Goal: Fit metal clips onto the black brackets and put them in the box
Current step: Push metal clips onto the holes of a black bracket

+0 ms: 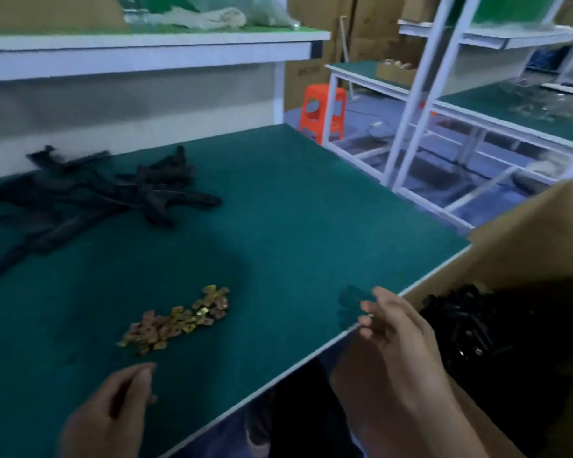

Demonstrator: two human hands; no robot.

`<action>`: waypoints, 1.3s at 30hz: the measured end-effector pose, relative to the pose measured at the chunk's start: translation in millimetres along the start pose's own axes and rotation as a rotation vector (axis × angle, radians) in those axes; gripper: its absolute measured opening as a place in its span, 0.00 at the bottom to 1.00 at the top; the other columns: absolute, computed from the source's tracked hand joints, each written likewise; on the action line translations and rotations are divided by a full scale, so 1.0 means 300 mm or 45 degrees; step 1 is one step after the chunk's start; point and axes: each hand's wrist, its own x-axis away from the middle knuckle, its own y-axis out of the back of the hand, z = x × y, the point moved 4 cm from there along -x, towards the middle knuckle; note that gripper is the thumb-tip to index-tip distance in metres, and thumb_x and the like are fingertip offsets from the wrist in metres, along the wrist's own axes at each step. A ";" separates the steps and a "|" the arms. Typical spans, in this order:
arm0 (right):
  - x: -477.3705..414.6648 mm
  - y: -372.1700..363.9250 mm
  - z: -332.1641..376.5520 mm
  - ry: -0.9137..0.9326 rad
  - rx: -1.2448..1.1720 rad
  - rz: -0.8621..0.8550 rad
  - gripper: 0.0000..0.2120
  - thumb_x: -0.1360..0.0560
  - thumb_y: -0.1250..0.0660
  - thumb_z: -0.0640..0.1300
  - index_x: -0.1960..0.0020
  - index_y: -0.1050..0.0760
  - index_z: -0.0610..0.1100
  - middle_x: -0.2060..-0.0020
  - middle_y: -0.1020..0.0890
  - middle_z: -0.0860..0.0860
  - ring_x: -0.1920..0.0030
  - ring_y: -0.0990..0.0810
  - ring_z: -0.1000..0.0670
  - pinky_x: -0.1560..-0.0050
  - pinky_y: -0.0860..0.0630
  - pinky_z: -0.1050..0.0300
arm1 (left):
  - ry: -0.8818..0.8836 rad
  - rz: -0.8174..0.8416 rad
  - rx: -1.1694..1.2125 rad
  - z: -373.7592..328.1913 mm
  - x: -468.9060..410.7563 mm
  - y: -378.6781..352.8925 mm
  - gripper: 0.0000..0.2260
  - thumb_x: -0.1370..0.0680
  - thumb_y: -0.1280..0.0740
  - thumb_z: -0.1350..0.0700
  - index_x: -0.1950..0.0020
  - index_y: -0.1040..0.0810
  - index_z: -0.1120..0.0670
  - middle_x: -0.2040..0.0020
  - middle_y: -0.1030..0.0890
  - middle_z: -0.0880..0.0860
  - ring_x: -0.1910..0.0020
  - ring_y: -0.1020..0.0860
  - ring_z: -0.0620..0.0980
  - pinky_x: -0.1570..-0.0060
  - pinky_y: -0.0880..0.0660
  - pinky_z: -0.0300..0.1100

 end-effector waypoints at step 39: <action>0.341 -0.415 0.136 1.356 1.410 0.805 0.15 0.24 0.32 0.55 0.38 0.23 0.60 0.56 0.20 0.58 0.56 0.19 0.60 0.54 0.28 0.73 | -0.911 -0.040 -0.136 -0.317 0.079 -0.083 0.11 0.21 0.33 0.47 0.41 0.17 0.44 0.45 0.17 0.42 0.47 0.19 0.42 0.47 0.24 0.35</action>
